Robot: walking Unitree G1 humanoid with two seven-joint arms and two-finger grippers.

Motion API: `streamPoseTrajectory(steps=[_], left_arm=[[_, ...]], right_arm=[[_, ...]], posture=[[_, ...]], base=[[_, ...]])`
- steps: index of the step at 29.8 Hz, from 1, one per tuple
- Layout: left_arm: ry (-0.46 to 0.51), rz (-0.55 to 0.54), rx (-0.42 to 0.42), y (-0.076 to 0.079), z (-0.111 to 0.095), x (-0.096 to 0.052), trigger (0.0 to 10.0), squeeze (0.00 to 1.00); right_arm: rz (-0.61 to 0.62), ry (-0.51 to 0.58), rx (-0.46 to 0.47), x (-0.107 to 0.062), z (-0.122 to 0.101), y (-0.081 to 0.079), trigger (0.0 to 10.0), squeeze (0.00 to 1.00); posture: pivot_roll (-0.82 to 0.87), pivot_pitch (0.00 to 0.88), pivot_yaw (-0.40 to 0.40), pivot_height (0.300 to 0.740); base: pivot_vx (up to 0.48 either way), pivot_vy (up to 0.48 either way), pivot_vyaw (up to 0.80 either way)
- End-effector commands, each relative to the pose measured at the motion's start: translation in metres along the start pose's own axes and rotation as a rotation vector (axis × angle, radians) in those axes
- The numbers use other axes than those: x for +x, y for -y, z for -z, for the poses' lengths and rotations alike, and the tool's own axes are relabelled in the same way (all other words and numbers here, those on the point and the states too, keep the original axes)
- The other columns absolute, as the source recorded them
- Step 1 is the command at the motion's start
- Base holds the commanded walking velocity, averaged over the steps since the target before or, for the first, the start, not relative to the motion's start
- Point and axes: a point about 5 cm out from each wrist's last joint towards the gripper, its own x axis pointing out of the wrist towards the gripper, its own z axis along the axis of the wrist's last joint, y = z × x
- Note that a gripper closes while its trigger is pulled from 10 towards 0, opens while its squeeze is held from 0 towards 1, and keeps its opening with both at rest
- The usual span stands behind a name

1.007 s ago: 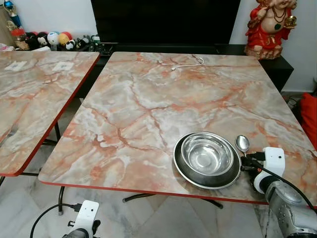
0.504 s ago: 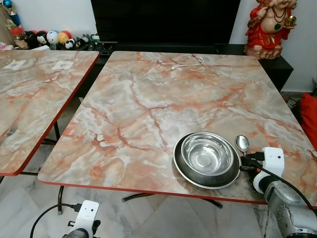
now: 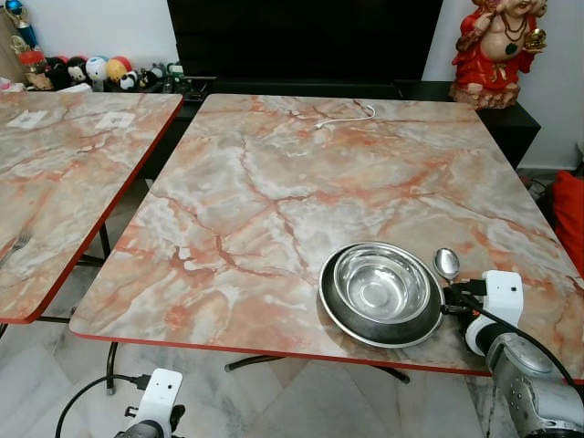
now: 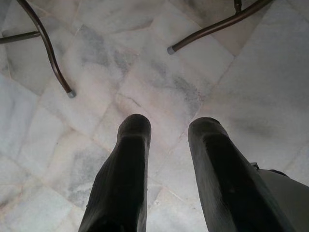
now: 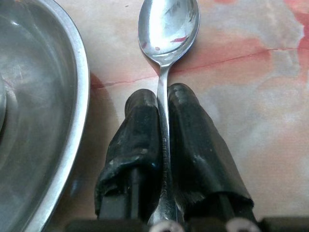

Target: Setting the table

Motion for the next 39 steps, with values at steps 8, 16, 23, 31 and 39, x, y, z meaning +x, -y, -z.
streamPoseTrajectory(steps=[8,16,23,31,39], left_arm=[[-0.008,-0.004,0.008,-0.002,0.002,-0.001,10.0,0.0],[-0.009,-0.005,0.006,-0.002,0.002,-0.001,10.0,0.0],[-0.009,-0.004,0.007,-0.002,0.002,0.0,10.0,0.0],[-0.009,-0.004,0.006,-0.002,0.002,-0.001,10.0,0.0],[-0.009,-0.003,0.007,-0.002,0.002,-0.001,10.0,0.0]], right_arm=[[0.008,-0.016,0.009,0.001,0.004,0.0,10.0,0.69],[0.013,-0.016,0.006,0.001,0.004,0.0,10.0,0.0],[0.055,0.038,0.027,0.0,-0.003,0.007,10.0,0.0],[0.066,0.062,0.041,0.0,-0.008,0.008,10.0,0.0],[0.052,0.04,0.04,0.0,-0.003,0.004,10.0,0.0]], posture=[[0.03,0.028,0.003,0.74],[0.03,0.029,0.002,0.74],[0.03,0.029,0.002,0.74],[0.03,0.028,0.003,0.74],[0.03,0.028,0.003,0.74]], base=[[0.0,0.0,0.0],[0.0,0.0,0.0],[0.0,0.0,0.0],[0.0,0.0,0.0],[0.0,0.0,0.0]])
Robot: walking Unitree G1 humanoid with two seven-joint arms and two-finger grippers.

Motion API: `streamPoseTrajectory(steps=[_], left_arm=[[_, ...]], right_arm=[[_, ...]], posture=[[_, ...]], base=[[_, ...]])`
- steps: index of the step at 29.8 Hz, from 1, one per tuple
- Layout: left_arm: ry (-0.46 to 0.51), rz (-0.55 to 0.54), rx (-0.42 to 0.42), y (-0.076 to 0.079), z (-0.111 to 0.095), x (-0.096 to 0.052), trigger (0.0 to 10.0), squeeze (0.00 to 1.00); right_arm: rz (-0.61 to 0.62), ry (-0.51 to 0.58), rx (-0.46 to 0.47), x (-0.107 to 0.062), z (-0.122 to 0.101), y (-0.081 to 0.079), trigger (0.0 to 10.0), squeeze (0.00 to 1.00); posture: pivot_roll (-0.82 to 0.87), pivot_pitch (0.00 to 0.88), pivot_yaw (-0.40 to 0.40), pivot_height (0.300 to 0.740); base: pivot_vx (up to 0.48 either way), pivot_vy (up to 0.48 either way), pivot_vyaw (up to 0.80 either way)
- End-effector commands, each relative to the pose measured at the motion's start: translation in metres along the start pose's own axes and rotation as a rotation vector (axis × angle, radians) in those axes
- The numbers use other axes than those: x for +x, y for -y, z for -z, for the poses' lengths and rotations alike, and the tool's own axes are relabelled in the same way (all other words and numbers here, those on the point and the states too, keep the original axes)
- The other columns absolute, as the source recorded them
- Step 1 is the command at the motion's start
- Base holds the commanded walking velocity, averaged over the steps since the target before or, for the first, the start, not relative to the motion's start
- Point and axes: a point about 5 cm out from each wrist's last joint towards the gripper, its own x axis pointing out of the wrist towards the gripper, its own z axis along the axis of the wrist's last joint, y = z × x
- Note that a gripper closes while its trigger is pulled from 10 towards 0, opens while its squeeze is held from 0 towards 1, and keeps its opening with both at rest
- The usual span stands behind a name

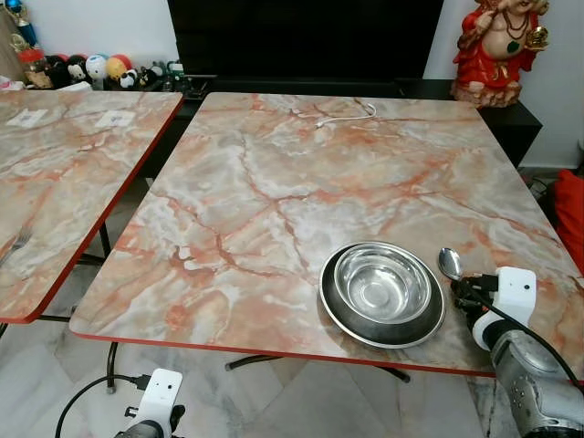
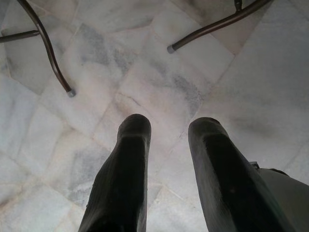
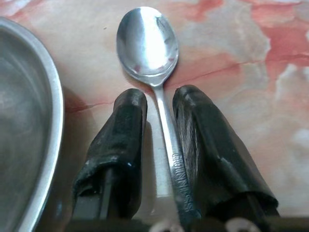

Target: Setting the table

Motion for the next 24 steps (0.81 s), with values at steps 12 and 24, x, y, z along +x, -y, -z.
streamPoseTrajectory(steps=[12,24], left_arm=[[-0.009,-0.002,0.006,-0.002,0.002,-0.001,10.0,0.0],[-0.015,-0.002,-0.012,-0.001,0.003,-0.001,10.0,0.0]], right_arm=[[0.194,0.317,0.06,-0.013,-0.044,0.031,10.0,0.0],[0.174,0.572,-0.072,-0.028,-0.062,0.004,10.0,0.0]], posture=[[0.02,0.031,0.003,0.74],[0.02,0.024,0.003,0.74]], base=[[0.0,0.0,0.0],[0.0,0.0,0.0]])
